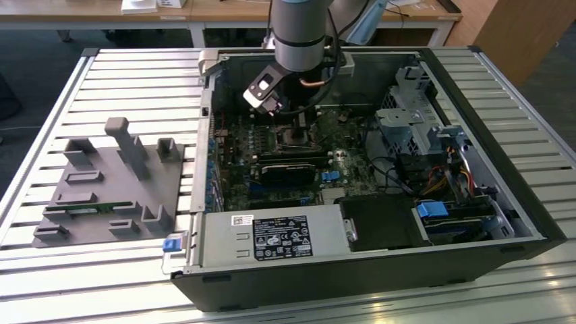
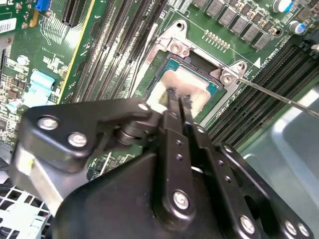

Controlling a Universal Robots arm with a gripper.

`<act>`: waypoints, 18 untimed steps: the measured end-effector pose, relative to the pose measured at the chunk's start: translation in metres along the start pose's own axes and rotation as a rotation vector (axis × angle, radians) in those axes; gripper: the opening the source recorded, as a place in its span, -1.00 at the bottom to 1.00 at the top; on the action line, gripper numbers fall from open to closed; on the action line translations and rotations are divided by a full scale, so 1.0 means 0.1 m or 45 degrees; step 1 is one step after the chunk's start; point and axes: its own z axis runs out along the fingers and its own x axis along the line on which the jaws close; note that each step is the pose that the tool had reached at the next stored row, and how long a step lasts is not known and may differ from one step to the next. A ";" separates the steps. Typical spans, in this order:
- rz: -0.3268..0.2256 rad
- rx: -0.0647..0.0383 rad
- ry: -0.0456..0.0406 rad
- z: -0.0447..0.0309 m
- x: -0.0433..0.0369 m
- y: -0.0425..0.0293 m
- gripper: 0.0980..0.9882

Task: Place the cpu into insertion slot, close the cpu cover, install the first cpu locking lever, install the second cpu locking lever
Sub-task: 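Place the cpu into insertion slot, then close the cpu cover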

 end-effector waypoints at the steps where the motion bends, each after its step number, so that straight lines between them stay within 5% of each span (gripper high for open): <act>1: 0.000 0.001 0.000 -0.006 0.000 0.000 -0.93; 18: 0.000 0.010 0.004 -0.085 0.001 0.006 -0.98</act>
